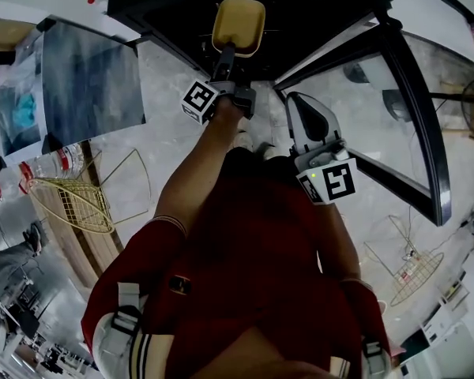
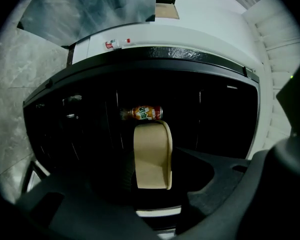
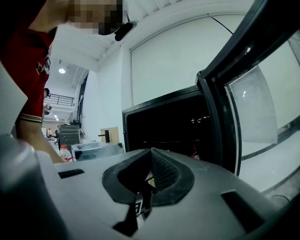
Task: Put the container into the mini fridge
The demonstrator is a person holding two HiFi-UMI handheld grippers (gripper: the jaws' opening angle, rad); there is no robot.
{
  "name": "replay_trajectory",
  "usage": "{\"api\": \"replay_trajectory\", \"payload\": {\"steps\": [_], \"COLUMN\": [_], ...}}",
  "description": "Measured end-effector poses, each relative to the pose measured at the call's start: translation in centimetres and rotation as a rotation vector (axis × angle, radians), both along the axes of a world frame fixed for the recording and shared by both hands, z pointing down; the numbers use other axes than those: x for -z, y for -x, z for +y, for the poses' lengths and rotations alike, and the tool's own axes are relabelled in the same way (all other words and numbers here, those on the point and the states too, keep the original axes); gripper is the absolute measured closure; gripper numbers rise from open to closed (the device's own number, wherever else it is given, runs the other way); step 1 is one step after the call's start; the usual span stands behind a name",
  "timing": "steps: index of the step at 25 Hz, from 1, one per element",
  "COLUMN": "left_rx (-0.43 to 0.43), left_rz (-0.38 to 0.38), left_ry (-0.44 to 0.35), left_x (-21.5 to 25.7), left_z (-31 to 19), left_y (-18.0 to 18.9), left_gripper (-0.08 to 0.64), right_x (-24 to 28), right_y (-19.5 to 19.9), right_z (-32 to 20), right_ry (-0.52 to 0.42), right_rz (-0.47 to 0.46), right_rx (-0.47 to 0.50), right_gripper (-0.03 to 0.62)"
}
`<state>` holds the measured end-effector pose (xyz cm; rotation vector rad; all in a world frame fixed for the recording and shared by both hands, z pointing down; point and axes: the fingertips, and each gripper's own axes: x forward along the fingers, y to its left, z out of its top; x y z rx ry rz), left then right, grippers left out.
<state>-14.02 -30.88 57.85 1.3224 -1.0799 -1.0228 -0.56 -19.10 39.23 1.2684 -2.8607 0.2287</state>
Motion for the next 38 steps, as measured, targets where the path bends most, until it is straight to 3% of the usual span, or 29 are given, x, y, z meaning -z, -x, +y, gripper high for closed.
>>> {"api": "replay_trajectory", "payload": {"steps": [22,38], "left_rx": [0.001,-0.009], "left_rz": [0.013,0.004], "left_ry": [0.036,0.057], "left_x": [-2.9,-4.2], "left_z": [-5.9,-6.2], "left_y": [-1.0,-1.0], "left_gripper": [0.331,0.308], "right_x": [-1.7,-2.3], "right_y": [-0.9,-0.4], "right_z": [-1.8,-2.7], "right_ry": [0.036,0.053], "right_rz": [0.014,0.014], "right_rx": [-0.062,-0.057], "right_gripper": [0.594,0.594]}}
